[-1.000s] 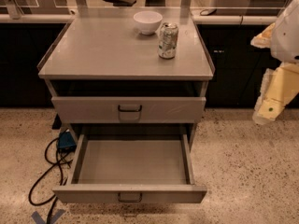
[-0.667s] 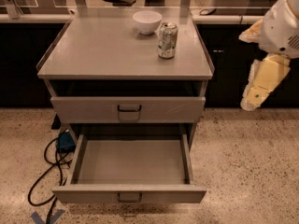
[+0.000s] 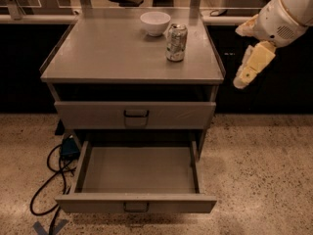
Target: Place 7up can into middle drawer
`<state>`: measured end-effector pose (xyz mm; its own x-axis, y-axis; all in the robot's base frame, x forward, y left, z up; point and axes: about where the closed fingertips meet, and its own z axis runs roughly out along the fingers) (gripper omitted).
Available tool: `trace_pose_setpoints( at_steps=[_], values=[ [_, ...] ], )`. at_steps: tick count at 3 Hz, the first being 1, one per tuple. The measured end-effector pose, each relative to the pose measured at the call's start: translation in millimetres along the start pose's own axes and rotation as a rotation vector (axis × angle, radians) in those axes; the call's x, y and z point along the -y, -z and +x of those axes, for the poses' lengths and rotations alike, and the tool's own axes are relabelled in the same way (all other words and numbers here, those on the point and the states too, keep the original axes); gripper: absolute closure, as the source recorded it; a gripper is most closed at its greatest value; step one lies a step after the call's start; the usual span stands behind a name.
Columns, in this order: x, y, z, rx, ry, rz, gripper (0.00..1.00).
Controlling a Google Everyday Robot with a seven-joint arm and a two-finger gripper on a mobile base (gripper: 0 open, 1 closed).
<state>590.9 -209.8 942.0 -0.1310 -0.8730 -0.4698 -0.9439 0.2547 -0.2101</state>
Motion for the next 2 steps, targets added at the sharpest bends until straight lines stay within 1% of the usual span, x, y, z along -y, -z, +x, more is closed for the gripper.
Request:
trace_pose_setpoints(
  at_steps=[1,2],
  values=[
    [41,-9,1,0.059,-0.062,0.017,0.0],
    [64,-9,1,0.193,-0.139,0.064,0.0]
  ],
)
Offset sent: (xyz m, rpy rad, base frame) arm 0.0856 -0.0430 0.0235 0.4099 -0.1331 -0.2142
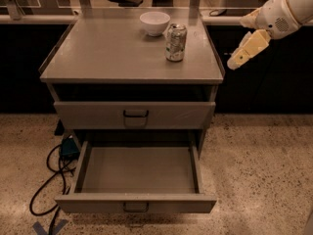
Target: Place 7up can into middle drawer
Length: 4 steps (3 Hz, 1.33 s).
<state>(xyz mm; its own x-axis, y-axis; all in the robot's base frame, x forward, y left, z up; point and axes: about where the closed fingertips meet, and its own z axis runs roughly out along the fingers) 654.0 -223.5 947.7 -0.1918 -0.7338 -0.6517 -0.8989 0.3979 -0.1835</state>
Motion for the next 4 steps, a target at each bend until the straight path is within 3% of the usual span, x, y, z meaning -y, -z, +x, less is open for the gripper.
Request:
trace_pose_setpoints(
  at_steps=[1,2,3,4],
  values=[
    [0,0,0,0.0,0.0,0.0,0.0],
    [14,-23,-8,0.08,-0.001,-0.019,0.0],
    [40,-58,-30,0.201,-0.007,-0.032,0.0],
    [72,-91,-70,0.302,-0.026,-0.001,0.0]
  ],
)
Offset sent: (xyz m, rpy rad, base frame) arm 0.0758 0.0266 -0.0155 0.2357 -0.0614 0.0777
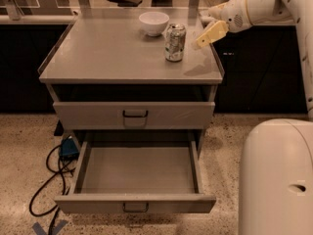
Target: Place 7up can into middle drawer
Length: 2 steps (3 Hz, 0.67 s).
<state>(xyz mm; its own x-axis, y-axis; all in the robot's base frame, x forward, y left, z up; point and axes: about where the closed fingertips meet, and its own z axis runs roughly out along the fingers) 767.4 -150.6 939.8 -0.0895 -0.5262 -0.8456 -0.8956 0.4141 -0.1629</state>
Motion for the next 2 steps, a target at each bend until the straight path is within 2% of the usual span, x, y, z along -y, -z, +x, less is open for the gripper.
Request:
trace_pose_setpoints(
  at_steps=[1,2],
  values=[
    [-0.1,-0.6,0.0,0.0,0.0,-0.001,0.0],
    [-5.7,-10.2,8.4,0.042,-0.018,-0.051,0.0]
  ],
)
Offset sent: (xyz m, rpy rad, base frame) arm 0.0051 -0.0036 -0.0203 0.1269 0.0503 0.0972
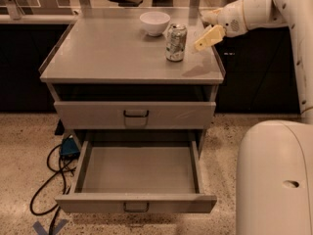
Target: Place 7up can into middle drawer
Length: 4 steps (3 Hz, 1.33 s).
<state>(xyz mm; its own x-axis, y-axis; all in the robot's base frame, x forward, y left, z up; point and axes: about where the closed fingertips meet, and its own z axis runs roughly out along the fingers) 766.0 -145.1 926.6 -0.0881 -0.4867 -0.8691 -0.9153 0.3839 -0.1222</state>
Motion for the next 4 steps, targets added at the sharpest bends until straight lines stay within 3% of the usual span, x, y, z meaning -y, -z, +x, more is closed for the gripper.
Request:
trace_pose_setpoints(
  at_steps=[2,3,4],
  values=[
    [-37,-108,6,0.113,-0.048,-0.252,0.0],
    [-37,-108,6,0.113,-0.048,-0.252,0.0],
    [-19,-111,-2,0.149,-0.065,-0.174,0.0]
  ],
)
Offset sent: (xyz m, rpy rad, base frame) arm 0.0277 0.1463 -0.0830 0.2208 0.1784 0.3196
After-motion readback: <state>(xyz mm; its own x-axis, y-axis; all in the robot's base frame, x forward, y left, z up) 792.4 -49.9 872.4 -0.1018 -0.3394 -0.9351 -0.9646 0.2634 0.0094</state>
